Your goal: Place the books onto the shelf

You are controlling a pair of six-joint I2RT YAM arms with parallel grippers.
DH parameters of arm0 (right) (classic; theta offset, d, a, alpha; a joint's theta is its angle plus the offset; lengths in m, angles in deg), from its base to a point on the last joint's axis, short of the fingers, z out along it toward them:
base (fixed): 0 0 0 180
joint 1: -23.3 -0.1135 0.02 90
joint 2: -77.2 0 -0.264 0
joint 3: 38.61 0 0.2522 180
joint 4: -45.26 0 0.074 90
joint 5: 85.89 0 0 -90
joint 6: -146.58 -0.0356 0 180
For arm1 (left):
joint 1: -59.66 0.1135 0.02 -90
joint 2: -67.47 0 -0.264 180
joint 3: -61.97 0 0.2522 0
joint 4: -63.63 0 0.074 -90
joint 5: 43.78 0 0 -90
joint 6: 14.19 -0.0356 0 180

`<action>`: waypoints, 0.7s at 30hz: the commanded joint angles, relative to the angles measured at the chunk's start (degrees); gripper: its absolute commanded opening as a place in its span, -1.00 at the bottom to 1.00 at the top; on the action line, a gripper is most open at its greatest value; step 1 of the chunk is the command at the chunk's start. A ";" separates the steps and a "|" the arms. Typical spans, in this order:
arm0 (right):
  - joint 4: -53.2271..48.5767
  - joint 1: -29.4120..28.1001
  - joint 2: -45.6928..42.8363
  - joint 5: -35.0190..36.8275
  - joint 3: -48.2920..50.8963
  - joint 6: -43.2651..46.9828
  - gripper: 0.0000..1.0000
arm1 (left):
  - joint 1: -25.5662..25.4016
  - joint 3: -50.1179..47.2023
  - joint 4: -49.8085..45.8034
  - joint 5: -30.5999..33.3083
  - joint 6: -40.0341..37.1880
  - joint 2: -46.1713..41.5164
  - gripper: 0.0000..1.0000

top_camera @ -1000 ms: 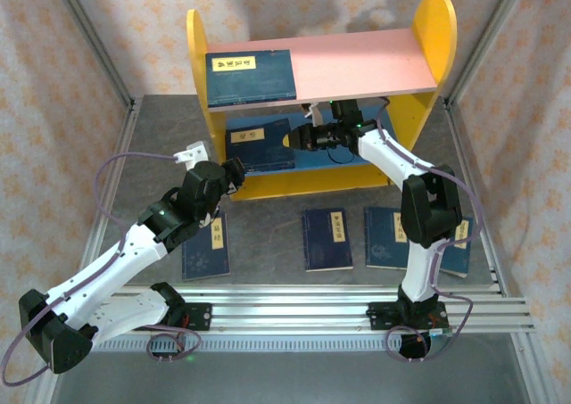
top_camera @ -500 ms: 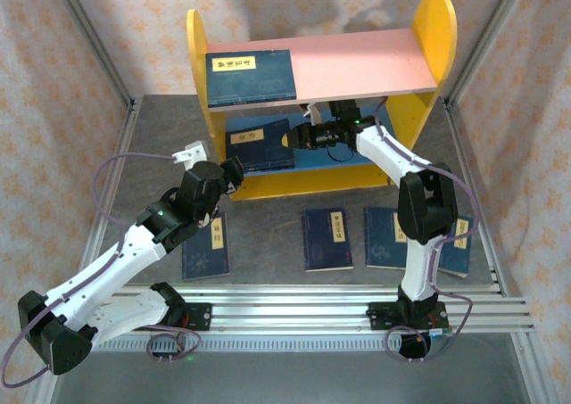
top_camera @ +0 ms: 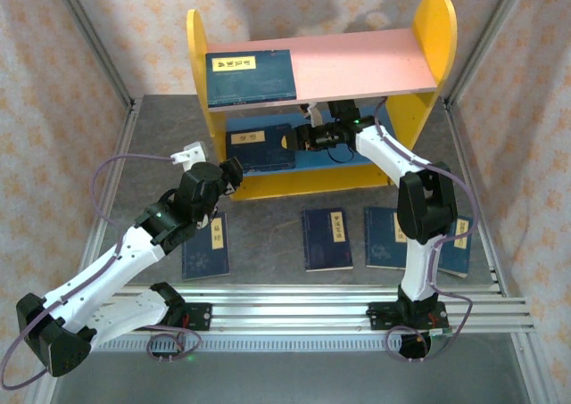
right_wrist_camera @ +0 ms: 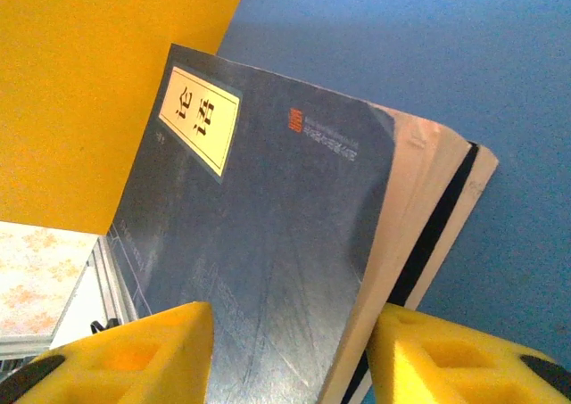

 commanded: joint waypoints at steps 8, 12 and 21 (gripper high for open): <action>-1.17 0.25 -2.88 3.65 1.26 1.16 -0.02 | 0.46 -0.99 -0.53 1.19 -0.50 -1.08 0.45; 0.01 0.25 -4.37 3.96 3.93 0.62 -0.04 | 0.46 -1.00 -0.43 1.11 -0.41 -1.08 0.45; 0.46 0.23 -5.93 5.72 6.52 0.27 -0.03 | 0.46 -0.78 -0.46 0.67 -0.37 -0.79 0.45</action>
